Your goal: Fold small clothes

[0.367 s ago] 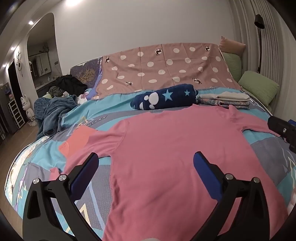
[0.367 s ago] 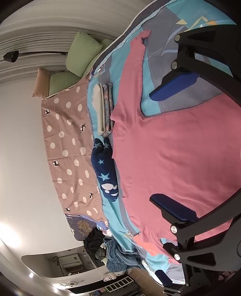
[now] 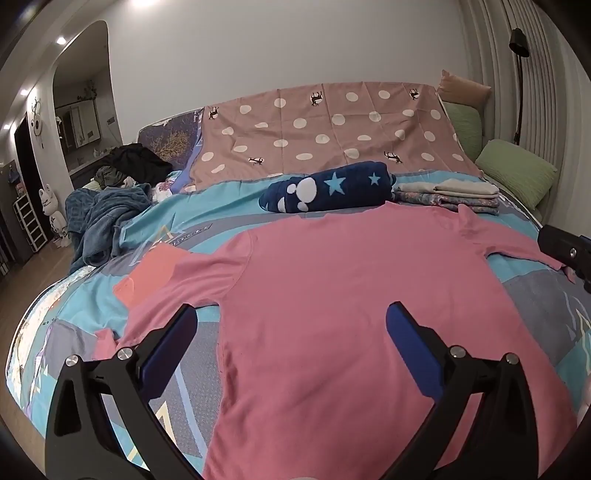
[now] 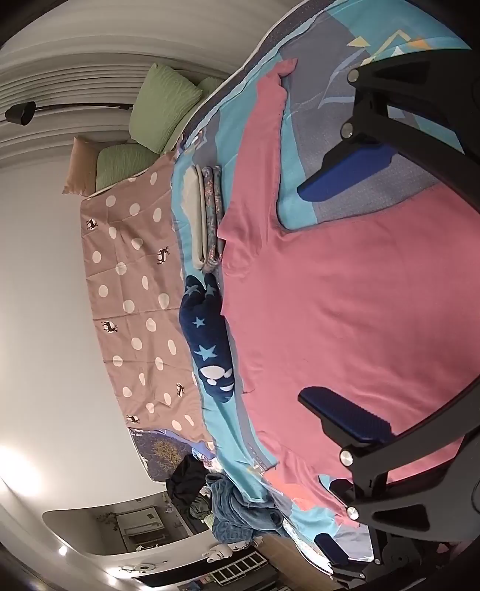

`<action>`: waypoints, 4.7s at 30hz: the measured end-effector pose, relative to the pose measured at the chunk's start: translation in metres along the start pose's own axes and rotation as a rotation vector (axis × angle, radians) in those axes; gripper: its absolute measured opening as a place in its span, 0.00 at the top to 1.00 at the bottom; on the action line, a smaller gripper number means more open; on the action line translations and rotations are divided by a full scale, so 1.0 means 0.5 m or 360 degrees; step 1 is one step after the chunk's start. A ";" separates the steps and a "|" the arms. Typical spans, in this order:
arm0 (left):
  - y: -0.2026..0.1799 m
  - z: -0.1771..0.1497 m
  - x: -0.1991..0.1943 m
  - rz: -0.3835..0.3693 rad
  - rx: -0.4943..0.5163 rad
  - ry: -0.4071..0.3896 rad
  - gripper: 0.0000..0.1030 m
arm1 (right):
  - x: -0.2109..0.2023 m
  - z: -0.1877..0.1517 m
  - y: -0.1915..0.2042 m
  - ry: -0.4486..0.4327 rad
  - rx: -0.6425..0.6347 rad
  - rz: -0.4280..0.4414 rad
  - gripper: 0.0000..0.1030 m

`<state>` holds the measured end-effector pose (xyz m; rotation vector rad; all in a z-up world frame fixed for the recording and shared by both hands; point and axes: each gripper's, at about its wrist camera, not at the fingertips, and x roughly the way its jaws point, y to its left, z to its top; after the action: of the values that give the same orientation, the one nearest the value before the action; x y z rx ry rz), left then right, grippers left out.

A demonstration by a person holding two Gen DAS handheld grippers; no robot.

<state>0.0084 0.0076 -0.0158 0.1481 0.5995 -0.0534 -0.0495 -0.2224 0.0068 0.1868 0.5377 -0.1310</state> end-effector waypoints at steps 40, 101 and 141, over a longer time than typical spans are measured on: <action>0.008 -0.006 -0.015 -0.0036 -0.0055 -0.0027 0.01 | 0.003 -0.035 0.035 0.0021 -0.0120 0.0041 0.16; 0.813 -0.201 0.336 0.0653 -0.1279 0.0689 0.26 | 0.158 -0.071 0.035 0.0399 -0.0176 -0.0154 0.24; 0.355 0.206 0.149 -0.0699 -0.0917 -0.0100 0.99 | 0.157 -0.081 -0.038 0.0411 -0.0049 -0.0155 0.23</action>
<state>0.1439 0.1668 0.0477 -0.5443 0.5548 -0.3052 -0.0062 -0.2380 -0.0708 0.1481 0.8061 -0.1949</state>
